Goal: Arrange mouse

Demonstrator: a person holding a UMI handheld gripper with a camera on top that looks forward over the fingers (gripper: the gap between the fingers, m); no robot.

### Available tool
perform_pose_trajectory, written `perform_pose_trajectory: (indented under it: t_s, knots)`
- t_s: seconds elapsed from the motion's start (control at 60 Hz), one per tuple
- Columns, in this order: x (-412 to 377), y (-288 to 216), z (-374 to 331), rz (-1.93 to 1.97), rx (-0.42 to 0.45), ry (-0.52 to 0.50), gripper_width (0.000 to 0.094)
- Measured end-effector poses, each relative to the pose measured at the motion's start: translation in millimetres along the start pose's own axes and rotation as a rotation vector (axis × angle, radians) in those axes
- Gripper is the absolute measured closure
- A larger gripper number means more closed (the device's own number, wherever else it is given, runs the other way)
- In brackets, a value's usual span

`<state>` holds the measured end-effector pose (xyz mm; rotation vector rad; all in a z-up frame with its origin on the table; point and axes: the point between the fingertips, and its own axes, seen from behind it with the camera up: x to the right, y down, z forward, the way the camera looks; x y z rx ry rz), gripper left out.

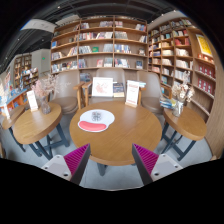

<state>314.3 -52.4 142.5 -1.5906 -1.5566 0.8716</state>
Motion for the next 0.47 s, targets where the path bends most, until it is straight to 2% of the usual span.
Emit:
perform_pose_trajectory:
  t_s: [0.367, 0.467]
  knots:
    - [10.8, 15.6, -34.1, -0.015, 0.014, -0.024, 0.0079]
    - [24.5, 10.6, -35.9, -0.015, 0.033, 0.006, 0.0077]
